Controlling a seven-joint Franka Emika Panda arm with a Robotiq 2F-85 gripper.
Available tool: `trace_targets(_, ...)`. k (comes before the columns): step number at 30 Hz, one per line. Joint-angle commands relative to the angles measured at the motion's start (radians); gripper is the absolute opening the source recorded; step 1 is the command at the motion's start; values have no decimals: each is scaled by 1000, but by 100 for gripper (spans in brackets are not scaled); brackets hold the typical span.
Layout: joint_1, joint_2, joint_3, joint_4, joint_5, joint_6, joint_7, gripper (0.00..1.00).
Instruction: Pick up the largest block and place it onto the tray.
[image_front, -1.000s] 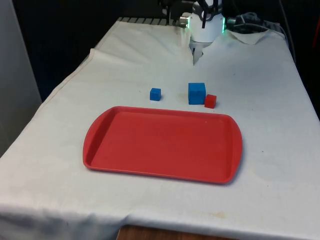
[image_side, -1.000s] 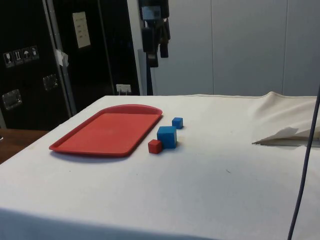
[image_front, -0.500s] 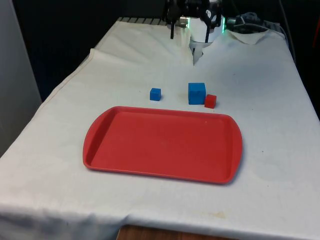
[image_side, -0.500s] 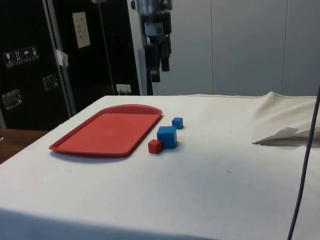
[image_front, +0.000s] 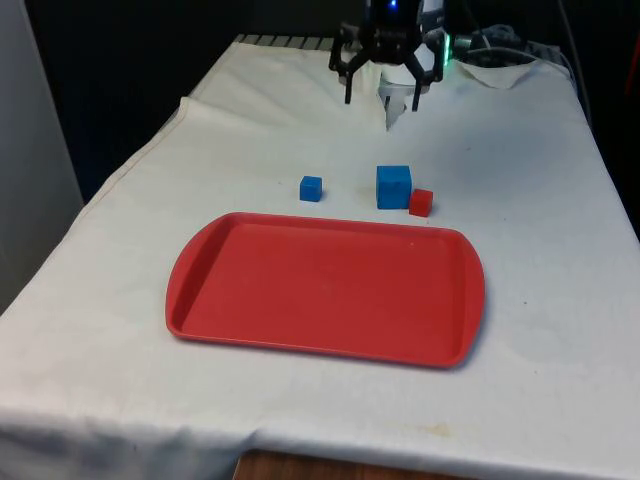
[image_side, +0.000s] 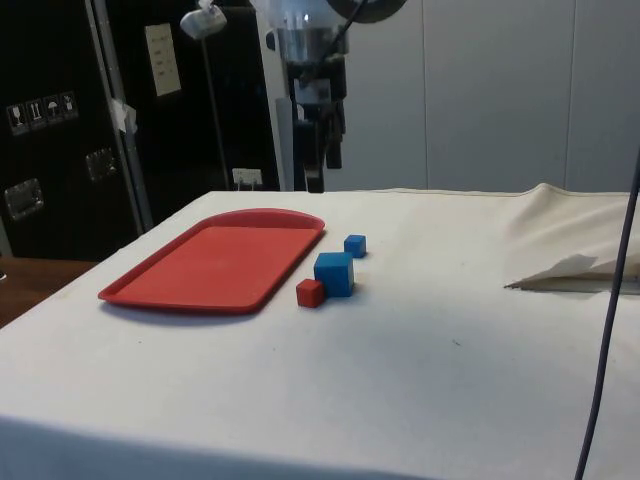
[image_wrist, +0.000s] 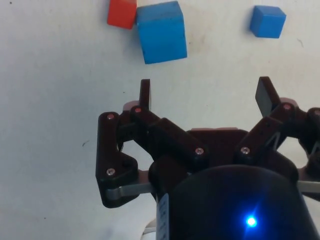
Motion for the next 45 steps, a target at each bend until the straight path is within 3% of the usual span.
trace_targets(1,1,6,3,-8,15,21,-5,100)
trace_targets(3,0,10,2,-4,3,11,0,100)
trace_targets(9,0,54,9,-23,48,74,-22,100)
trace_targets(10,0,57,5,-15,28,63,-8,100)
trace_targets(11,0,60,10,-24,52,80,-24,100)
trace_targets(19,0,108,21,-35,89,135,-43,100)
trace_targets(20,0,110,14,-26,70,119,-32,100)
trace_targets(21,1,113,23,-36,91,142,-42,100)
trace_targets(28,0,137,45,-53,94,190,-30,100)
trace_targets(29,0,136,39,-46,78,173,-25,100)
trace_targets(33,-1,154,56,-63,98,221,-29,100)
trace_targets(39,-6,183,68,-70,109,261,-37,100)
trace_targets(40,0,187,55,-64,84,249,-21,100)
trace_targets(41,-7,188,69,-71,111,266,-39,100)
trace_targets(45,-9,214,74,-71,121,292,-50,100)
